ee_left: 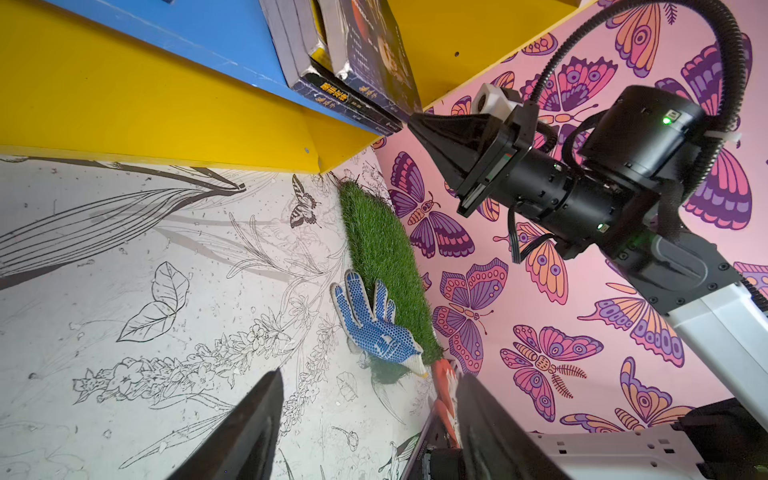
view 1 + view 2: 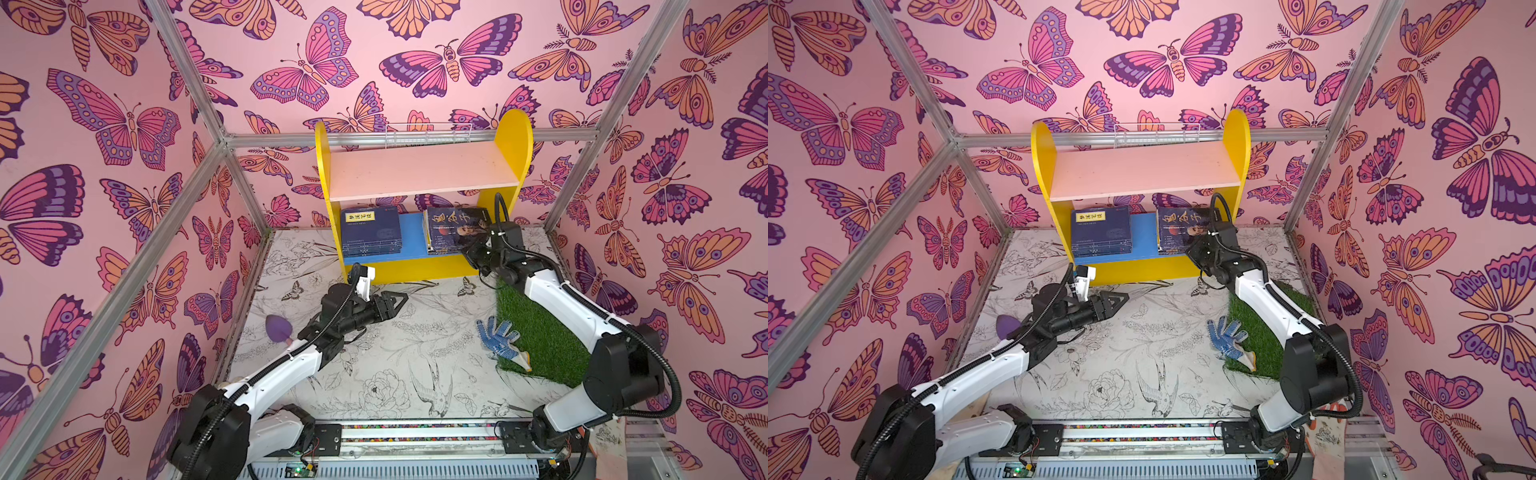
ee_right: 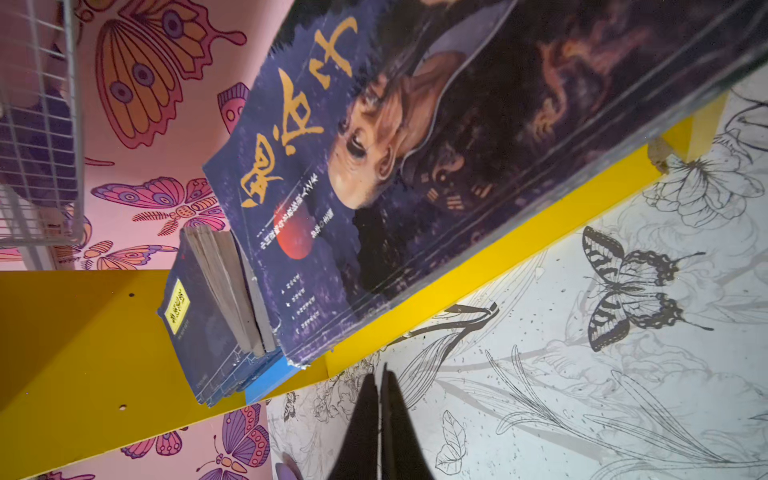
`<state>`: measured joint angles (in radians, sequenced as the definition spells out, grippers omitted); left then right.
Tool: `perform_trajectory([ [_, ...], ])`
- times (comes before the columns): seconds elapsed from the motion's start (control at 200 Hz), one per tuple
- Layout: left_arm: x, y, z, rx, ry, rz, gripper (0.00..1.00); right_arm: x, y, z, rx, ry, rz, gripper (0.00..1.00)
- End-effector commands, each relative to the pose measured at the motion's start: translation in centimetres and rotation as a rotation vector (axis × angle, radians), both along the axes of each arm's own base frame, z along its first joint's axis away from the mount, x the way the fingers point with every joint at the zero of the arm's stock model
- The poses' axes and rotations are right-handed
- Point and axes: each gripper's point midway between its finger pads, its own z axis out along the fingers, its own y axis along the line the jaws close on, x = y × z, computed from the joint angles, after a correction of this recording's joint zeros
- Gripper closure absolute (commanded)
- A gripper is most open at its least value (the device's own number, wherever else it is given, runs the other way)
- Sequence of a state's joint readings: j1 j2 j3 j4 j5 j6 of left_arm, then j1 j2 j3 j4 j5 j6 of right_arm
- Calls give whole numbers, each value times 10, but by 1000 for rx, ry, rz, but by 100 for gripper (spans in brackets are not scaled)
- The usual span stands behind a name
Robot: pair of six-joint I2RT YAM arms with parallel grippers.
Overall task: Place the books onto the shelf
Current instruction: 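Press the purple book flat on the stack with the right gripper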
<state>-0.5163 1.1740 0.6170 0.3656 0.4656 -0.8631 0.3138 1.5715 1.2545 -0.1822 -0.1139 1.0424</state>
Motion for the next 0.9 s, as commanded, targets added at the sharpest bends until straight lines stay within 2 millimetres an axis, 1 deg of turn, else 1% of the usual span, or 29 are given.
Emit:
perform_trajectory([
  [0.0,2,4,-7,5,10,25,32,7,1,-6,-17,18,15,98],
  [0.711,3,4,-9,19,14,21,32,36,-3,-10,-73,0,-11,98],
  [0.897,2,4,-9,21,14,22,32,42,-9,-8,-83,-10,-28,98],
])
